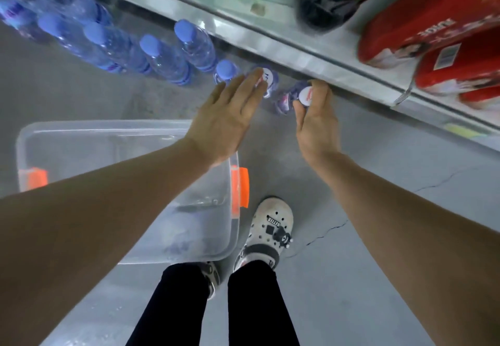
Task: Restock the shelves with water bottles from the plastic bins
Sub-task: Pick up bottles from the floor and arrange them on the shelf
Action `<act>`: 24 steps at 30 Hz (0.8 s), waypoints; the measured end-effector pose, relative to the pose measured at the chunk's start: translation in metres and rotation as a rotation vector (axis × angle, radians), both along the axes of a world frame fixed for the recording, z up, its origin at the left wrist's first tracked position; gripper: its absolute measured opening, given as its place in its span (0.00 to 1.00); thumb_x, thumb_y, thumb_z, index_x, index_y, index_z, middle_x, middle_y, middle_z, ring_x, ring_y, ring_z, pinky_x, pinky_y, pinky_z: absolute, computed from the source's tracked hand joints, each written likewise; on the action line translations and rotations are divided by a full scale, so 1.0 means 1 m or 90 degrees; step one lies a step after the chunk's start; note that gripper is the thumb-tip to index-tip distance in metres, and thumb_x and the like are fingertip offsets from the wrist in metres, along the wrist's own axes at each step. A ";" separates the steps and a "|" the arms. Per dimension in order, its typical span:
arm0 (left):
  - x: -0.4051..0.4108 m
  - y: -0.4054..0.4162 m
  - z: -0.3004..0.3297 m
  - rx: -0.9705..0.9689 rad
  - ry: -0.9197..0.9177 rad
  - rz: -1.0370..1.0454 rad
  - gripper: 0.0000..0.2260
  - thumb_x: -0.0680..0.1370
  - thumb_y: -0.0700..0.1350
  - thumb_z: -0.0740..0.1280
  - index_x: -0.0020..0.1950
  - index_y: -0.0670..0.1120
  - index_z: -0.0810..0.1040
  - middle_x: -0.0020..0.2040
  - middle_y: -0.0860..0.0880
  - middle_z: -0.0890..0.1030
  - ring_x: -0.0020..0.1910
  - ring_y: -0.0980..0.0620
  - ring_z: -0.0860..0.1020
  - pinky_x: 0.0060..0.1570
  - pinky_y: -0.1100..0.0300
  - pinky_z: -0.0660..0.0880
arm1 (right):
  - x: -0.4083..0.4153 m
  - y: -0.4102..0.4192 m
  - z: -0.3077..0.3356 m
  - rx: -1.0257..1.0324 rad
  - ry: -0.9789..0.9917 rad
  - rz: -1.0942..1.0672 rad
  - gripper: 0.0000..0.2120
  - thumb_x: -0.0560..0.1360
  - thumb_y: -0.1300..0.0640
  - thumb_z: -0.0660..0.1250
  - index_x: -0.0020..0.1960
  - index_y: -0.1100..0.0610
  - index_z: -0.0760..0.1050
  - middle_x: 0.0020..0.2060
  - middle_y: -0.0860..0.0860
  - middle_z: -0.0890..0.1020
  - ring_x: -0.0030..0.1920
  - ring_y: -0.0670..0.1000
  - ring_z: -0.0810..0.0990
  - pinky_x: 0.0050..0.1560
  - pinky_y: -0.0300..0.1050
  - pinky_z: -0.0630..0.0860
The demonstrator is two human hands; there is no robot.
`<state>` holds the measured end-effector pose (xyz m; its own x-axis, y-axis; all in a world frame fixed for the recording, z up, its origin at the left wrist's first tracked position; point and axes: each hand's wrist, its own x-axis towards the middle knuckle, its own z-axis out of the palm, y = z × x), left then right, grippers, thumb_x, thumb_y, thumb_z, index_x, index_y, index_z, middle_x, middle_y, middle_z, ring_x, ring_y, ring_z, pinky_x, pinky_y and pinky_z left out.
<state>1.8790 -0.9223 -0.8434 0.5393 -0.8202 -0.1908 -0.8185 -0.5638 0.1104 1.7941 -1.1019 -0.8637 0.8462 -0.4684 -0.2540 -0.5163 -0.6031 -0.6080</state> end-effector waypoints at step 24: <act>-0.006 -0.013 0.488 -0.151 0.460 0.135 0.33 0.72 0.47 0.73 0.75 0.45 0.63 0.70 0.44 0.70 0.65 0.44 0.72 0.64 0.53 0.69 | -0.019 -0.017 0.597 0.120 -0.149 -0.053 0.12 0.78 0.53 0.66 0.58 0.51 0.66 0.42 0.44 0.76 0.40 0.45 0.75 0.45 0.46 0.73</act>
<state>1.8735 -0.9351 -0.3552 0.4981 -0.7761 -0.3868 -0.3750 -0.5950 0.7109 1.7747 -1.1191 -0.2662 0.8530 -0.5009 -0.1463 -0.3919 -0.4298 -0.8134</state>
